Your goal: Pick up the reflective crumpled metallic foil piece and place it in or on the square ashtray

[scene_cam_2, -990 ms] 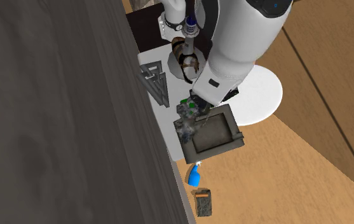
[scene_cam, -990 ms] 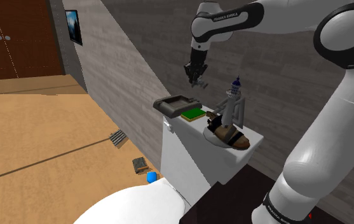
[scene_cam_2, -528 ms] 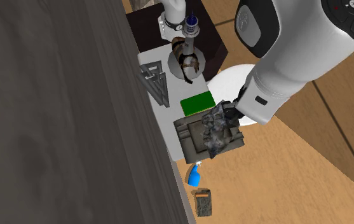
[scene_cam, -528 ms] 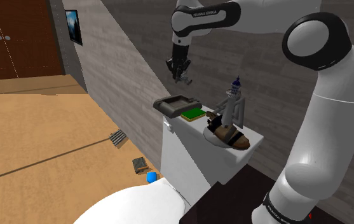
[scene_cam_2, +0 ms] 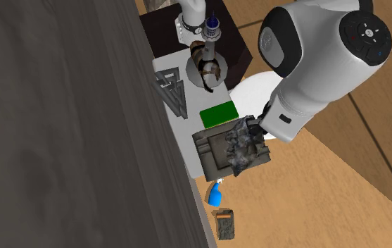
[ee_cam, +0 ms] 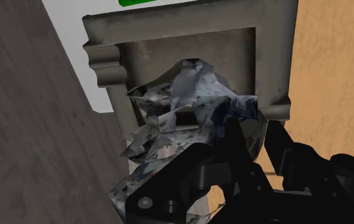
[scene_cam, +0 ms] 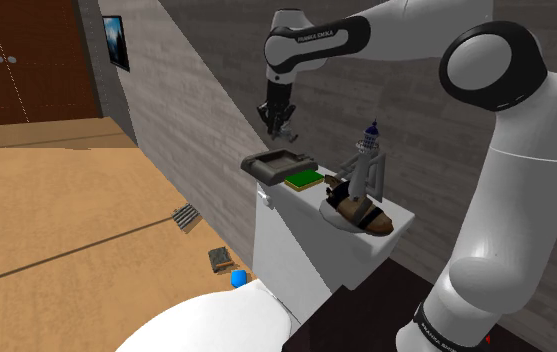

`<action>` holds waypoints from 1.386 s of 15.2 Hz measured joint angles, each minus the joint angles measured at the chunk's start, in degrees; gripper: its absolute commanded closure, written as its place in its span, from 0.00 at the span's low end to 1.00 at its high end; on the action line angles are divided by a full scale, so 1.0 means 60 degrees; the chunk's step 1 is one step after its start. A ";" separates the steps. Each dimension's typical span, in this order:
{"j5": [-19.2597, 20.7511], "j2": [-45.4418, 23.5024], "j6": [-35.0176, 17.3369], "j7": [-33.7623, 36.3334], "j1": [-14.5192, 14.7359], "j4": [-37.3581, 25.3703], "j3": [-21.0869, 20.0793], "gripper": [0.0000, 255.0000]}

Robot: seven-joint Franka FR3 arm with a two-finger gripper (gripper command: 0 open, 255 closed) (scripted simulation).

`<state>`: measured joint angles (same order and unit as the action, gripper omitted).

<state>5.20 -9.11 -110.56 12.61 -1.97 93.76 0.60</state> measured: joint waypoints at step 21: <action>0.0054 -0.0135 -0.1391 0.0121 -0.0009 0.1251 0.0011 0.00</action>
<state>5.52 -9.93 -118.90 13.33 -2.02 101.26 0.67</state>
